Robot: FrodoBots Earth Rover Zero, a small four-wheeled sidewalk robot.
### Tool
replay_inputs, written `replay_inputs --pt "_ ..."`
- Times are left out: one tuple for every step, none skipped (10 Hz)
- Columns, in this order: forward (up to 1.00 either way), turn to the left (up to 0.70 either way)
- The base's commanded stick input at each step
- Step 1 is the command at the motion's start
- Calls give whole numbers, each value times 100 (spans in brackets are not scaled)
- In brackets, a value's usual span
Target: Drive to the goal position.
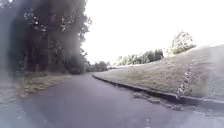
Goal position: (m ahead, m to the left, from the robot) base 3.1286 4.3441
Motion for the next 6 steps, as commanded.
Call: replay_inputs --pt "0 0" --pt "0 0" --pt "0 0" --pt "3 0" --pt "20 0" --pt "36 0"
